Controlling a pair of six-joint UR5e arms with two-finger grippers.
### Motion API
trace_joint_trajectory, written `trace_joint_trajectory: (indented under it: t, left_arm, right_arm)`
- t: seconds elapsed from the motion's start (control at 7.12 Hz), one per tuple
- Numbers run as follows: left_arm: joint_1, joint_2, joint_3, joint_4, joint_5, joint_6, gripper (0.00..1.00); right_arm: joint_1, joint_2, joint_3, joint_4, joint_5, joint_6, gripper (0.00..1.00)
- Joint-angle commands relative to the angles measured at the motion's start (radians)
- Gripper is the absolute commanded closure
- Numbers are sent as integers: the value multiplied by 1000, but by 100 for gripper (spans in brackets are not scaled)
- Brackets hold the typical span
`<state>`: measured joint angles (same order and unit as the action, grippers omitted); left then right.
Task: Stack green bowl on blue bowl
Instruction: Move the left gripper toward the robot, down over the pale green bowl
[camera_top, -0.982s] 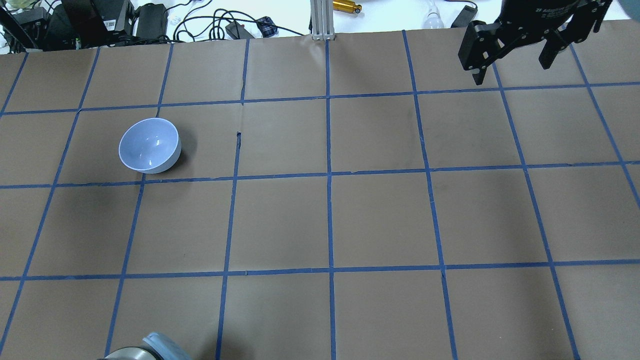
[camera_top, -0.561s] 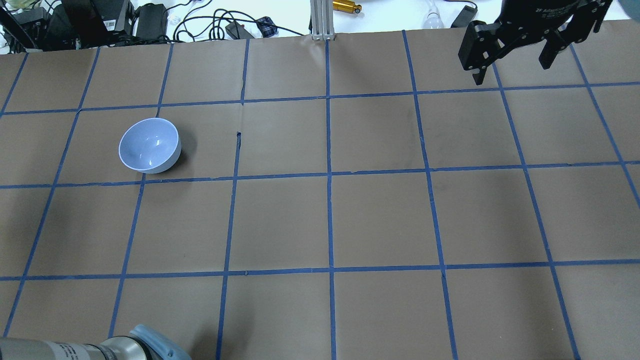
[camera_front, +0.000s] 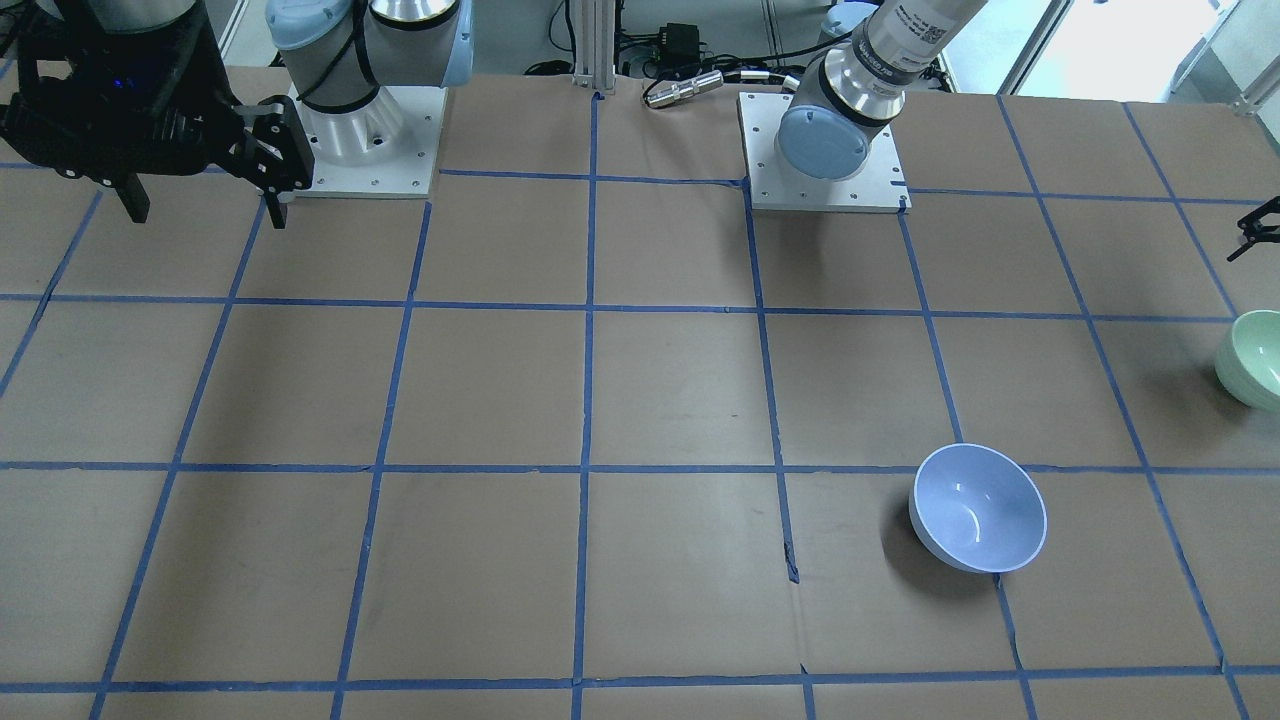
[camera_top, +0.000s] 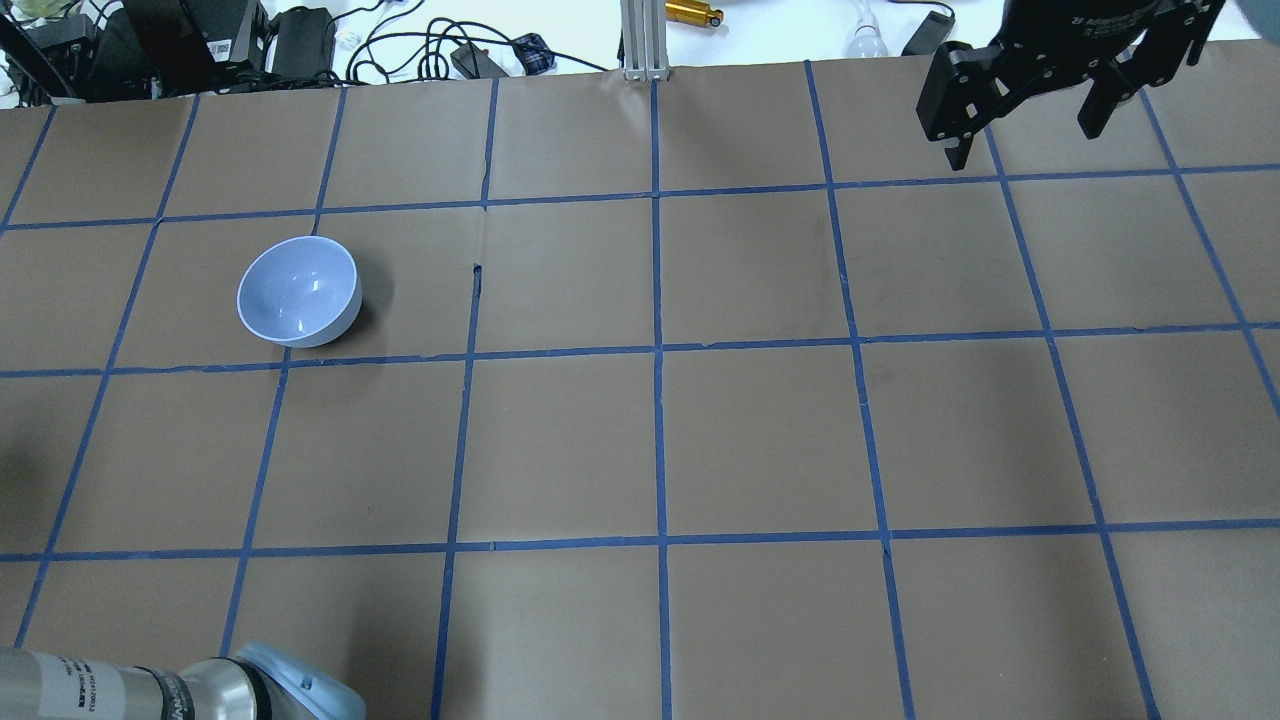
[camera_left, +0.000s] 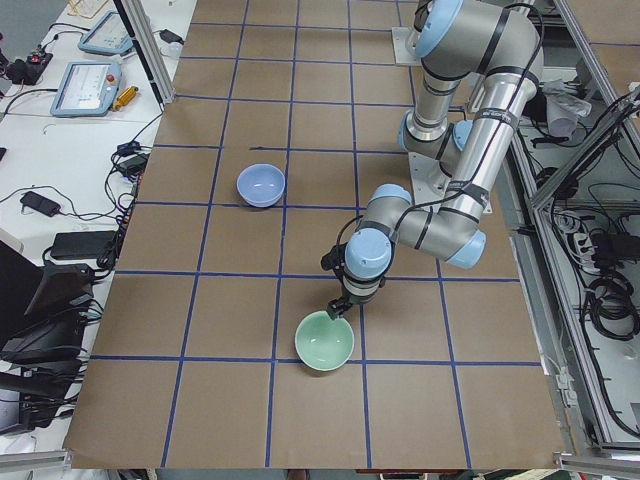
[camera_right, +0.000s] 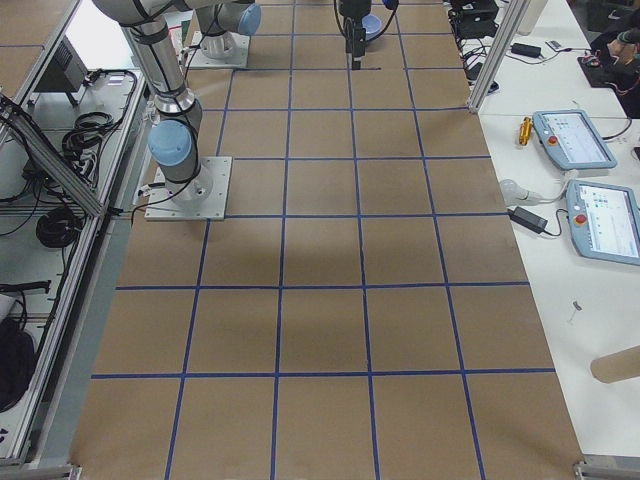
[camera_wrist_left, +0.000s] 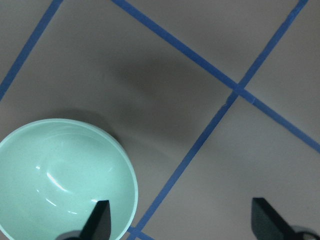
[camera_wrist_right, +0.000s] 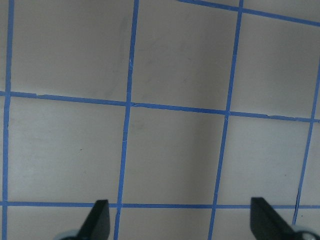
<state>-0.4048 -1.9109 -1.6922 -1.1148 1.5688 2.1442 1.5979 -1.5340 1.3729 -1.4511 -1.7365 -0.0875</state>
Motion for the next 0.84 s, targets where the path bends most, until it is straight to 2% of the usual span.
trace_joint_trajectory:
  t: [0.0, 0.42, 0.7]
  left_arm:
    - [40, -83, 5, 94, -50, 48, 0]
    - [41, -152, 9, 189, -93, 112, 0]
    - [41, -172, 8, 199, -95, 115, 0]
  right_arm:
    - [0, 0, 0, 0, 0, 0, 0]
    - [0, 0, 0, 0, 0, 0, 0]
    - [-1, 0, 0, 0, 0, 0, 0]
